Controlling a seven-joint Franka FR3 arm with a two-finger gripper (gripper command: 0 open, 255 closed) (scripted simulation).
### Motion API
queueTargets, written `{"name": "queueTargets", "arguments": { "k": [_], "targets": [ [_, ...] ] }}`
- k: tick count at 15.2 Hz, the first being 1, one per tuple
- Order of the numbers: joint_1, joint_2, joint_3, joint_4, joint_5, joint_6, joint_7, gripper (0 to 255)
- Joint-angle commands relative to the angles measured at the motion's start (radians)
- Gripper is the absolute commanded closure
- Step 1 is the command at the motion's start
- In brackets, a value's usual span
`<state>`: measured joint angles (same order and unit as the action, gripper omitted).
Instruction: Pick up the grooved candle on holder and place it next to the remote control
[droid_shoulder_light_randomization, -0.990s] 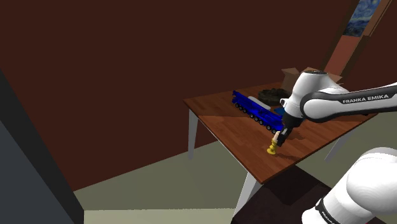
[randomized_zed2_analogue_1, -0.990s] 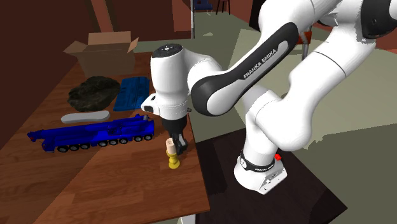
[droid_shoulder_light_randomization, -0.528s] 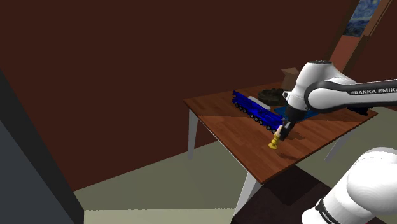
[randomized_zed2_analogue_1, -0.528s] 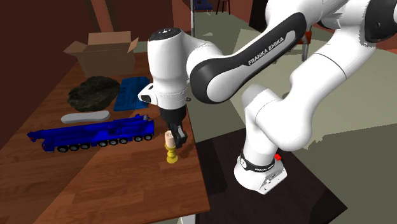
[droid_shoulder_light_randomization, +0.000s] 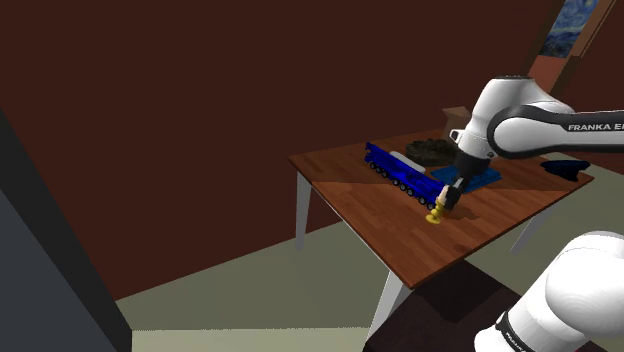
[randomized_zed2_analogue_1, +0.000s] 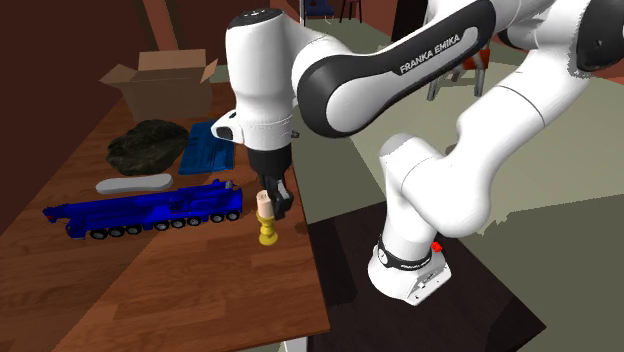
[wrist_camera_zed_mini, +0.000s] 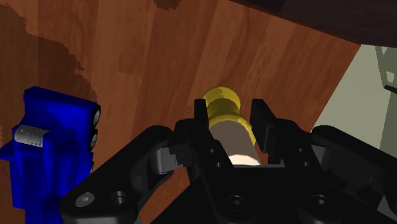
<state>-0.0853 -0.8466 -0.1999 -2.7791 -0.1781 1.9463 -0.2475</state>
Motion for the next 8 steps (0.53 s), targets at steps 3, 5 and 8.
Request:
{"name": "queueTargets", "arguments": {
  "k": [3,5,8],
  "targets": [
    [0.004,-0.011,0.008,0.049,0.009,-0.061,-0.002,255],
    [0.006,-0.015,0.012,0.074,0.013,-0.089,-0.003,255],
    [0.008,-0.018,0.018,0.113,0.019,-0.131,-0.004,255]
  ]
}}
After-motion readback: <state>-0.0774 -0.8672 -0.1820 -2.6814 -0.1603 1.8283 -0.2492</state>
